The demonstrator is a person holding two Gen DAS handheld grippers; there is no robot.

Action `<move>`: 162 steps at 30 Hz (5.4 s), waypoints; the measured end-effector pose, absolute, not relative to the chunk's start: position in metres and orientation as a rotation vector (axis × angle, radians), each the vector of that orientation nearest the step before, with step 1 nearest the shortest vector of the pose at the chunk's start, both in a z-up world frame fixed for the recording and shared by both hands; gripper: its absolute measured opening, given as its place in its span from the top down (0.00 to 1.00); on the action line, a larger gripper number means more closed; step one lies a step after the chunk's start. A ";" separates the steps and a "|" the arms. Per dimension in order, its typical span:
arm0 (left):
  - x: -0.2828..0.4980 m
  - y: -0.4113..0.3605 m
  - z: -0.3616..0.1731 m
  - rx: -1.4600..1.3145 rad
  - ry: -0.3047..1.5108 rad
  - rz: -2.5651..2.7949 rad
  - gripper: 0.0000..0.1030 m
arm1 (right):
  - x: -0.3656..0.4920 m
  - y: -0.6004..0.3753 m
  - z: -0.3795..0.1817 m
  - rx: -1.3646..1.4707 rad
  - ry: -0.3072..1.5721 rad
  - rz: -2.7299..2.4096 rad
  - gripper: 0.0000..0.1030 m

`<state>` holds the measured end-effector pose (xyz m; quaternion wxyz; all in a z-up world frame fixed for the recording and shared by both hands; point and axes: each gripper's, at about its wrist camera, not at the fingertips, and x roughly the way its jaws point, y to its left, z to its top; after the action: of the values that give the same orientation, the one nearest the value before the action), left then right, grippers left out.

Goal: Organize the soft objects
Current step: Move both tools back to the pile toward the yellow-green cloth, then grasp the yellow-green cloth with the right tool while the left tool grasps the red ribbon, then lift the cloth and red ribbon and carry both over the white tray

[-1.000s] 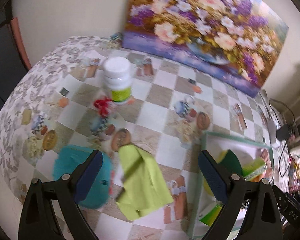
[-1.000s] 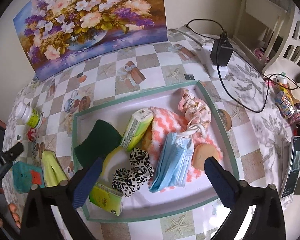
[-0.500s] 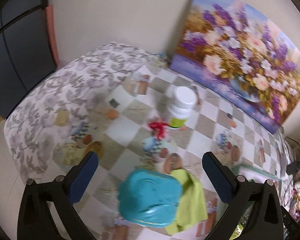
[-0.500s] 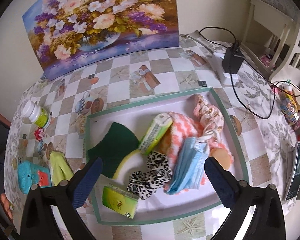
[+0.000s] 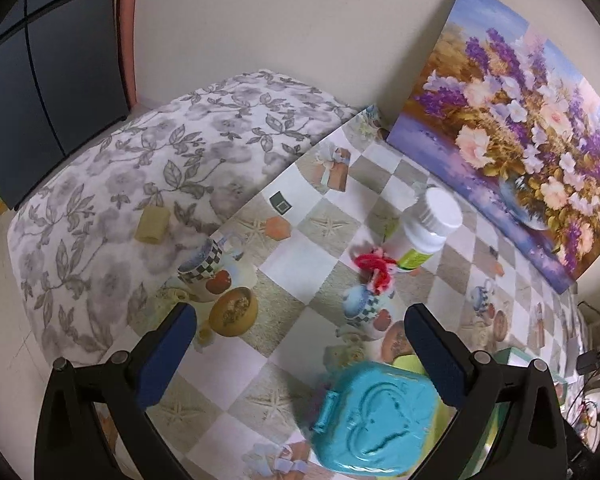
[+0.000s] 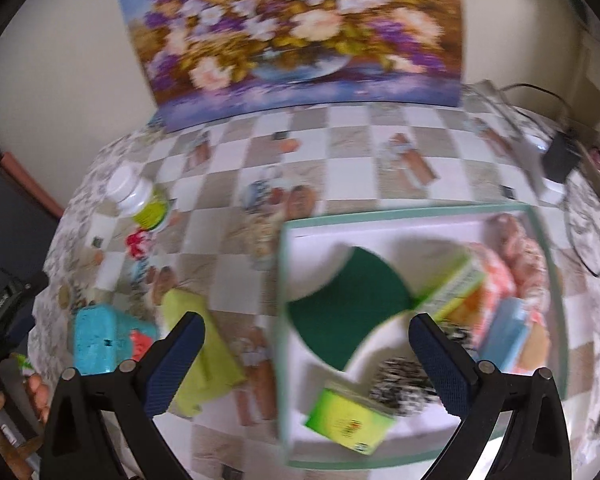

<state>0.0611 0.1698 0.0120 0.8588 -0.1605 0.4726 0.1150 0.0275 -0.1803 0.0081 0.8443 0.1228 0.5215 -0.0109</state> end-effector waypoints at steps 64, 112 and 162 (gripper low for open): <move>0.244 0.088 -0.073 -0.018 1.439 -0.045 0.48 | 0.091 -0.106 -0.090 0.073 1.263 0.164 0.92; 0.091 0.039 0.033 -0.271 1.045 -0.021 0.87 | 0.070 -0.140 -0.042 0.332 1.139 0.227 0.96; 0.016 -0.129 0.094 0.070 0.883 -0.363 0.87 | -0.066 -0.352 0.128 0.489 0.618 -0.214 0.96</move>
<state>0.0164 -0.1291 0.0943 0.8875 0.0338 0.4250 -0.1748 -0.0662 -0.3522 0.1278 0.9177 0.2380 0.3006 -0.1042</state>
